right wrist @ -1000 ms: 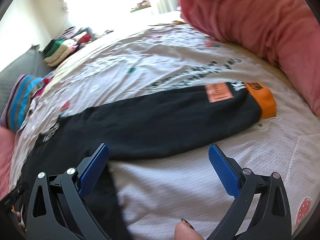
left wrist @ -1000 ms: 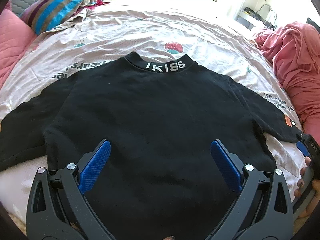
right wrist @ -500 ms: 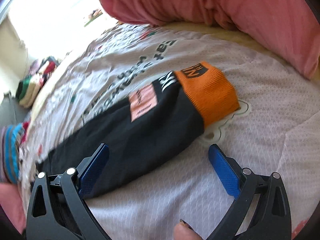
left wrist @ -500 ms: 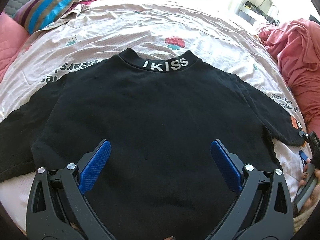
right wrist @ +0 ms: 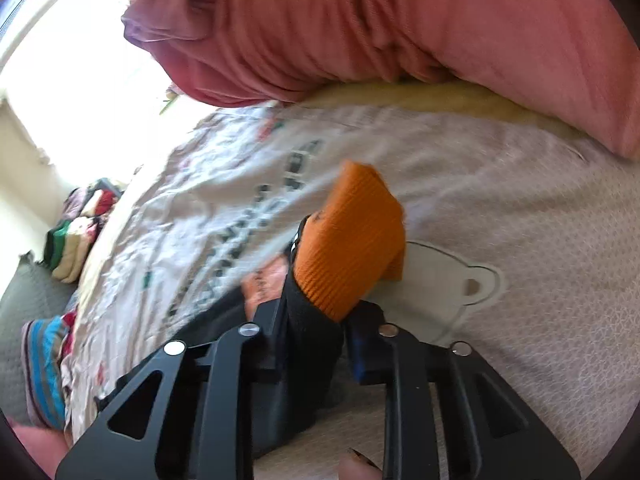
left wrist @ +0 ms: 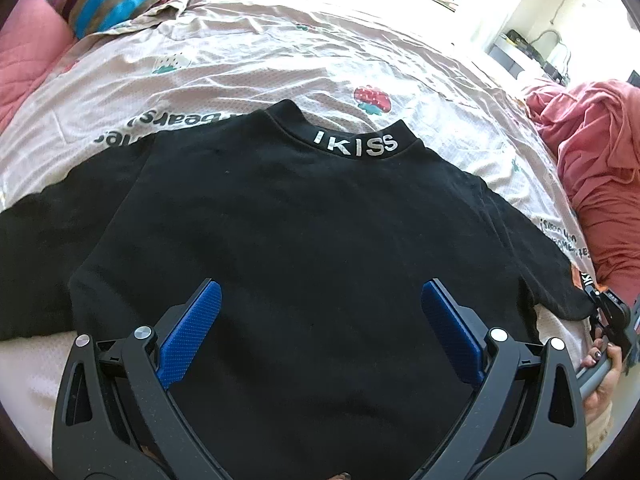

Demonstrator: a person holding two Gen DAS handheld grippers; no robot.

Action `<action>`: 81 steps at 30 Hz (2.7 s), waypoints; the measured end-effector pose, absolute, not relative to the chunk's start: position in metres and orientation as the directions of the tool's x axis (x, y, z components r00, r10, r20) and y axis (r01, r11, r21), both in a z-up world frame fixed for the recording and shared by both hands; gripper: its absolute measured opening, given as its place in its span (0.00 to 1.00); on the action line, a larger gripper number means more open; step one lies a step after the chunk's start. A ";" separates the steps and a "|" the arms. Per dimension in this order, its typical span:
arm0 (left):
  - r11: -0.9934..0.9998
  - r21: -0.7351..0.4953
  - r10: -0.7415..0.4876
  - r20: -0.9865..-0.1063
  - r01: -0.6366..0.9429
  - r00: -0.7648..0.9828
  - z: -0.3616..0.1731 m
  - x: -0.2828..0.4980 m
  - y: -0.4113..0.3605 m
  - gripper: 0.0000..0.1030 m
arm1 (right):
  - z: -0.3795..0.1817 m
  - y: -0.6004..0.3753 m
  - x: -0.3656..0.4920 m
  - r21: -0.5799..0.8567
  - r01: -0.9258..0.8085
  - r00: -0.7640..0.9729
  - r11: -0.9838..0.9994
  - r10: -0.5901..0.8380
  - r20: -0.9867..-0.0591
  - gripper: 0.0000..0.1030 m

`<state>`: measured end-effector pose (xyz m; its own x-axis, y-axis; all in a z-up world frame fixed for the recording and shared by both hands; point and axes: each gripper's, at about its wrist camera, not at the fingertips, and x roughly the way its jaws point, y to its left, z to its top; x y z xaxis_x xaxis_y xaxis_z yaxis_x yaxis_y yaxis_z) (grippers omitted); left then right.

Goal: Fold small clothes
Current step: 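Move the right gripper to the orange sleeve cuff and grasp it, then carry the held sleeve across the shirt body toward the other sleeve, then lower the cuff onto the shirt and open the right gripper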

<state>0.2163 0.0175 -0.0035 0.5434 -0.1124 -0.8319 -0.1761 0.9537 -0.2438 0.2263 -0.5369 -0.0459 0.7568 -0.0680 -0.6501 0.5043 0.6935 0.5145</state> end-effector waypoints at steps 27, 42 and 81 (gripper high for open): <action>0.881 -0.410 -0.169 -0.738 -0.235 0.653 0.043 0.190 0.068 0.91 | 0.078 -0.309 0.242 0.388 -0.186 0.809 0.903 0.365 -0.461 0.19; 0.795 -0.550 -0.265 -0.696 -0.257 0.667 0.024 0.176 0.097 0.91 | 0.039 -0.191 0.244 0.199 -0.351 0.720 0.915 0.400 -0.567 0.19; 0.715 -0.650 -0.421 -0.694 -0.257 0.585 -0.034 0.207 0.065 0.58 | 0.014 -0.210 0.199 0.342 -0.367 0.625 0.865 0.501 -0.598 0.58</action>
<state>0.2066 0.0652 -0.0337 0.5846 -0.4207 -0.6937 -0.2573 0.7148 -0.6503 0.1993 -0.2099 0.0138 0.6251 0.5013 -0.5983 -0.3666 0.8653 0.3419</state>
